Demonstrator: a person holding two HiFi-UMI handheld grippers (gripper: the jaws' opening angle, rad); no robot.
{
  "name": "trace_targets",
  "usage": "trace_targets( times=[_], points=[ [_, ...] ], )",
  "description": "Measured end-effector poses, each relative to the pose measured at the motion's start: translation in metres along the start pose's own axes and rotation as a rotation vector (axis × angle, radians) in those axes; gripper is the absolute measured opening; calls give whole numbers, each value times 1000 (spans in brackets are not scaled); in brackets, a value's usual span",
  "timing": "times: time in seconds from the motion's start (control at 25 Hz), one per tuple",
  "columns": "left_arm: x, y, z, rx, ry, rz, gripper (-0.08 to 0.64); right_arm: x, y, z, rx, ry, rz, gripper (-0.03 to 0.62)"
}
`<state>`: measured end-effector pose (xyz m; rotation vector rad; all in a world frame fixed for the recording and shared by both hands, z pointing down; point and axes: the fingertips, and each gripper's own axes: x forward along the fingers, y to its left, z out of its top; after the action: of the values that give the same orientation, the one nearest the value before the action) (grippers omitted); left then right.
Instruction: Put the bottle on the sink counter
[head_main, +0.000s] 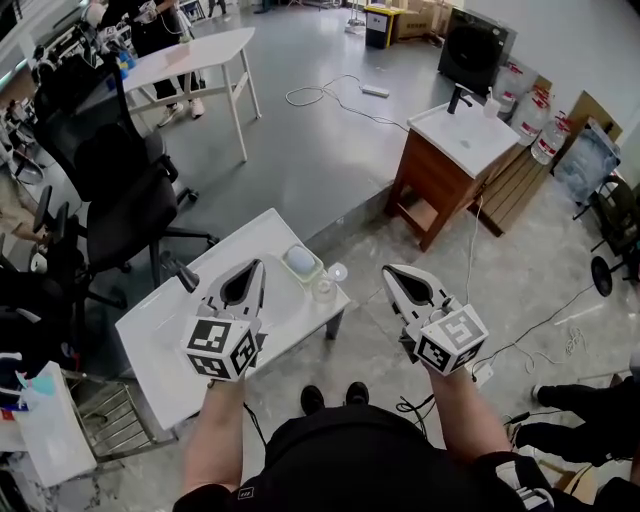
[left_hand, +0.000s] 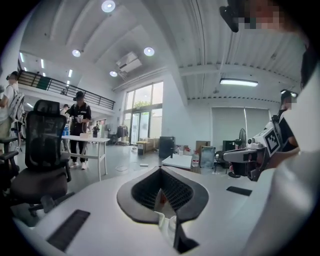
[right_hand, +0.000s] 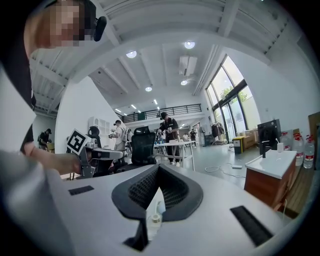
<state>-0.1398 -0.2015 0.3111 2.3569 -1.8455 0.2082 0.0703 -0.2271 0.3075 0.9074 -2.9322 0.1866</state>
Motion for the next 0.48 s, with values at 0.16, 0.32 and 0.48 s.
trace_targets(
  times=[0.16,0.32,0.48],
  points=[
    [0,-4,-1,5,-3,3,6,-1,2,4,-7,-3,13,12],
    [-1,-7,0,20,-10,6,6,-2,3,6,-11,-8,15,12],
    [-2,-7,2,30,-17,6,6,1,6,5,-1,-8,22,12]
  ],
)
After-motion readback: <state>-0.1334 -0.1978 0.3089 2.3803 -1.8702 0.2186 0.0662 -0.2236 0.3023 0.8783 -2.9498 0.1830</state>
